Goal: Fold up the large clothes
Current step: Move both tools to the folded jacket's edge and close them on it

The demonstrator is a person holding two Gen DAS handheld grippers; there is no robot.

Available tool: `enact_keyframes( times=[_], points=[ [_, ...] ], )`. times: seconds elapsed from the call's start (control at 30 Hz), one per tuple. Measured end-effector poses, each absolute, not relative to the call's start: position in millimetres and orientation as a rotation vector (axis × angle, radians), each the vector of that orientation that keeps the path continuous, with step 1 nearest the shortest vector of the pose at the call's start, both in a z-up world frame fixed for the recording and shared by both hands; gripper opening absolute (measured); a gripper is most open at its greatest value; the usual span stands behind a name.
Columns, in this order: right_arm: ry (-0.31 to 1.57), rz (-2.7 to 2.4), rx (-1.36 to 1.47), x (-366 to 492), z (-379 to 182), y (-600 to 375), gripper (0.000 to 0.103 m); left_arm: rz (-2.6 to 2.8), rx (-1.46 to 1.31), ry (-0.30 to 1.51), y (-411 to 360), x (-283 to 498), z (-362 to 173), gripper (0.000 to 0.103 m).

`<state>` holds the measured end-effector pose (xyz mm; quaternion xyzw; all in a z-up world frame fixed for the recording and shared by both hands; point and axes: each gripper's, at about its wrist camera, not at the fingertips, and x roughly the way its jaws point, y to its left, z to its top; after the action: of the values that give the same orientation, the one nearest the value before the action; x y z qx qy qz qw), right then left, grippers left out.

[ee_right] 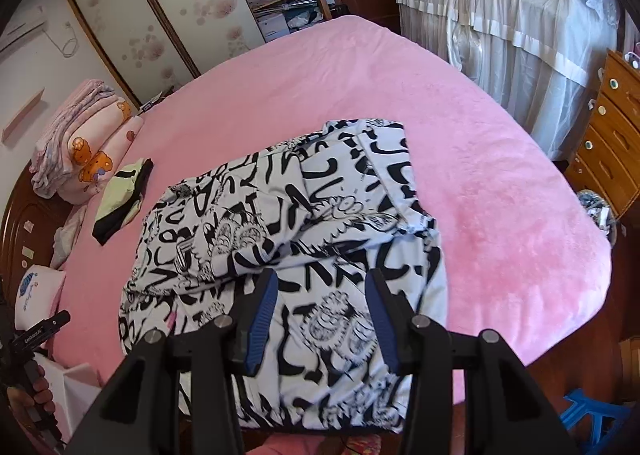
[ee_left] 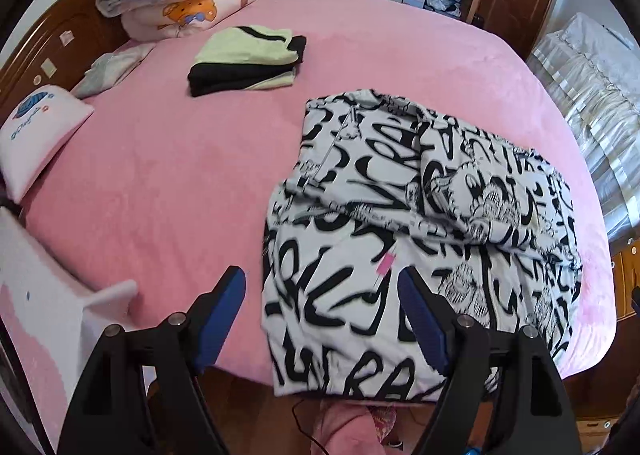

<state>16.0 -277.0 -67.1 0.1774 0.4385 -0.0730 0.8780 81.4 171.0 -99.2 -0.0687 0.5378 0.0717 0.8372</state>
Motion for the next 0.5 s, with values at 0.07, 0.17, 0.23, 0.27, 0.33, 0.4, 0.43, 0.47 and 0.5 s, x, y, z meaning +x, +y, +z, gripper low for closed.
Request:
enact_keyframes(
  times=[0.07,0.17,0.23,0.27,0.33,0.4,0.43,0.47,0.5],
  points=[
    [0.927,-0.160,0.370,0.2,-67.3,-280.7,0.045,0.165,-0.160,1.171,177.0,63.8,-104.0,0.077],
    [0.958,-0.177,0.386,-20.8,-76.0,-288.2,0.045,0.183,-0.180,1.209,185.4,46.3,-113.7,0.078],
    [0.987,-0.194,0.394,-32.8,-85.3,-292.3,0.045,0.199,-0.188,1.237,192.3,34.3,-124.2,0.081],
    [1.002,-0.204,0.403,-38.8,-91.6,-294.6,0.045,0.204,-0.191,1.250,195.0,29.3,-129.6,0.082],
    [1.032,-0.223,0.414,-48.4,-104.2,-298.3,0.045,0.218,-0.188,1.270,199.2,22.1,-140.9,0.082],
    [1.072,-0.237,0.449,-56.1,-119.1,-299.7,0.046,0.228,-0.184,1.298,203.0,16.6,-152.8,0.082],
    [1.095,-0.238,0.469,-59.8,-127.8,-299.4,0.046,0.235,-0.187,1.316,205.3,12.6,-160.5,0.082],
    [1.113,-0.238,0.483,-62.9,-135.6,-298.7,0.046,0.236,-0.189,1.328,206.5,11.2,-165.0,0.082],
    [1.139,-0.241,0.504,-66.1,-145.8,-298.1,0.046,0.232,-0.196,1.346,208.1,9.1,-171.9,0.082]
  ],
)
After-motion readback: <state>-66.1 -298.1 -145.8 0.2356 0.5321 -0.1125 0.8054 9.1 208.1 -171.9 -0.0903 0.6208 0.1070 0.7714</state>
